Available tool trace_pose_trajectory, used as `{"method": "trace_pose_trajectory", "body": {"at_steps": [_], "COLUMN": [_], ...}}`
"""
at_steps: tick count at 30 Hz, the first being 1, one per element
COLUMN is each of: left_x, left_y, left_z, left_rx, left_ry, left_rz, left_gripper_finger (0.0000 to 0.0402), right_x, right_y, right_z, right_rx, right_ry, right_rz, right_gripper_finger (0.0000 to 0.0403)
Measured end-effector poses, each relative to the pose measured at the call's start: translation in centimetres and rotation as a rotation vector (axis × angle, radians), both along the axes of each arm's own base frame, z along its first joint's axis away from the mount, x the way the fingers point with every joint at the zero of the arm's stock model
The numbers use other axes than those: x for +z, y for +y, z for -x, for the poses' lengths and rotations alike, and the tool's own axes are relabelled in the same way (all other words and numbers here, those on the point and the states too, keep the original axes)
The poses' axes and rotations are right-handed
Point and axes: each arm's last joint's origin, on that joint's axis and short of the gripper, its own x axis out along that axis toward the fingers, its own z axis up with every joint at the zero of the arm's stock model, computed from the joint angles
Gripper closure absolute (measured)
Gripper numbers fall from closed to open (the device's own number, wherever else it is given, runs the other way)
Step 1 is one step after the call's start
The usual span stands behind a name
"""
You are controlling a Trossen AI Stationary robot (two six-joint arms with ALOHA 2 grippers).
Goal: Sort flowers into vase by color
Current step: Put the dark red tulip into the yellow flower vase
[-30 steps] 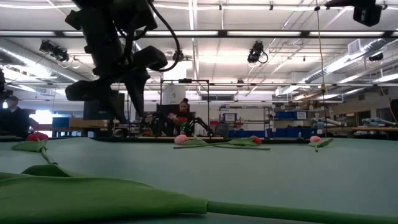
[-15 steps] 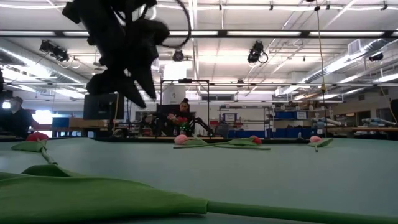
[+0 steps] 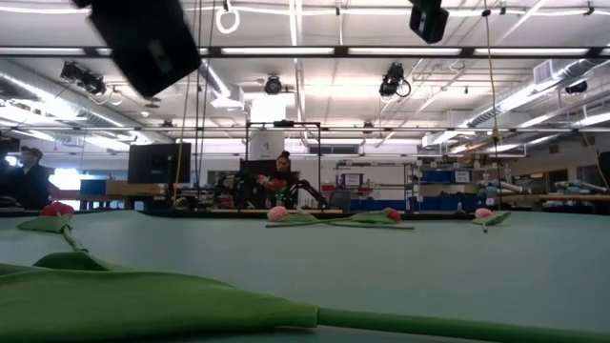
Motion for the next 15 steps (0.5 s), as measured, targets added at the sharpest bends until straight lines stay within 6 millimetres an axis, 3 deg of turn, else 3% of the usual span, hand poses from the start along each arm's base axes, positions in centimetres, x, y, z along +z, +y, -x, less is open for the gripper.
{"method": "trace_pose_trajectory", "body": {"at_steps": [5,15], "left_x": [-2.2,-5.4], "left_y": [-1.4,-3.7], "left_z": [0.0,-0.8], "left_rx": [-0.034,-0.21], "left_ry": [0.012,-0.014], "left_rz": [-0.13,-0.166], "left_gripper_finger": [0.028,0.028], "right_x": [-0.4,-1.7], "right_y": [-0.4,-0.7], "right_z": [-0.8,-1.7], "right_rx": [-0.024,-0.056], "right_ry": [-0.007,0.054], "right_rz": [-0.002,-0.031], "right_gripper_finger": [0.0216,0.0216]}}
